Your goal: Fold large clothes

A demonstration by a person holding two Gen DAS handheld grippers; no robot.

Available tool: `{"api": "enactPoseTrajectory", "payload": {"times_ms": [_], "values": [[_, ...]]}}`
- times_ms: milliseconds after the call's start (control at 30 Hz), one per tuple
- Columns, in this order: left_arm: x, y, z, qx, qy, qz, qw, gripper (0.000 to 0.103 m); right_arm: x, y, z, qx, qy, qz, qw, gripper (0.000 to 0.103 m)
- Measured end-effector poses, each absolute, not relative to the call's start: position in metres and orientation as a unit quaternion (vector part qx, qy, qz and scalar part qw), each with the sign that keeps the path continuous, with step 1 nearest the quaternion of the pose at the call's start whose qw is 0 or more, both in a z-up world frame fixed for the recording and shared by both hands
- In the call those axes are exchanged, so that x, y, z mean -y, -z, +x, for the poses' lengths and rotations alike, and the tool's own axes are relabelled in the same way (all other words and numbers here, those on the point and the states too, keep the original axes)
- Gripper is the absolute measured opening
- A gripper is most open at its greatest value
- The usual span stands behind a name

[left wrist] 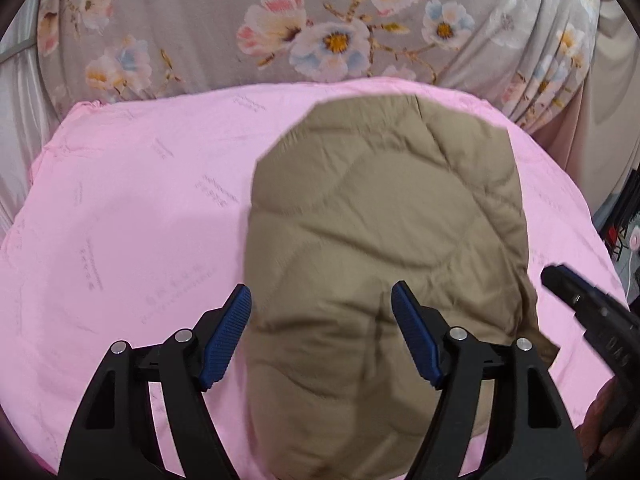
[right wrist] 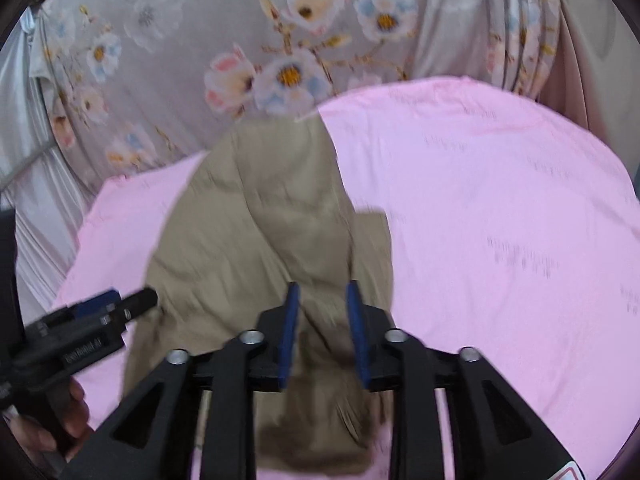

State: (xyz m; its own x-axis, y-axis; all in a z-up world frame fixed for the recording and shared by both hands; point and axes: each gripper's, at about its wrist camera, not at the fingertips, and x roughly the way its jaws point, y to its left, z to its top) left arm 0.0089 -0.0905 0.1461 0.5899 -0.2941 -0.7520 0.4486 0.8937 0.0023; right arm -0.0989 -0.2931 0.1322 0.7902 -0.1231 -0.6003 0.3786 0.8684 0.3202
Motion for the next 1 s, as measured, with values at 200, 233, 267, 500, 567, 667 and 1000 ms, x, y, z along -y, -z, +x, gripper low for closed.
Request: {"api": "enactPoseTrajectory", "payload": {"times_ms": [200, 233, 267, 500, 567, 667, 1000], "values": [[0.090, -0.181, 0.049, -0.377, 0.189, 0.077, 0.903, 0.070, 0.319, -0.152, -0.042, -0.270, 0.156, 0.254, 0.915, 0.067], [0.092, -0.185, 0.057, -0.376, 0.186, 0.073, 0.905, 0.070, 0.322, -0.150, -0.033, -0.273, 0.153, 0.263, 0.913, 0.067], [0.093, -0.188, 0.066, -0.376, 0.183, 0.068, 0.906, 0.070, 0.326, -0.146, -0.021, -0.281, 0.153, 0.271, 0.908, 0.067], [0.122, -0.175, 0.106, -0.400, 0.183, 0.047, 0.897, 0.071, 0.336, -0.107, 0.007, -0.299, 0.121, 0.292, 0.900, 0.018], [0.135, -0.162, 0.113, -0.412, 0.187, 0.052, 0.890, 0.071, 0.340, -0.100, 0.003, -0.298, 0.138, 0.284, 0.901, 0.013], [0.156, -0.136, 0.118, -0.430, 0.185, 0.070, 0.881, 0.071, 0.342, -0.085, 0.003, -0.316, 0.167, 0.261, 0.897, 0.011], [0.173, -0.090, 0.115, -0.422, 0.171, 0.081, 0.887, 0.089, 0.340, -0.044, 0.013, -0.345, 0.184, 0.230, 0.891, 0.015]]}}
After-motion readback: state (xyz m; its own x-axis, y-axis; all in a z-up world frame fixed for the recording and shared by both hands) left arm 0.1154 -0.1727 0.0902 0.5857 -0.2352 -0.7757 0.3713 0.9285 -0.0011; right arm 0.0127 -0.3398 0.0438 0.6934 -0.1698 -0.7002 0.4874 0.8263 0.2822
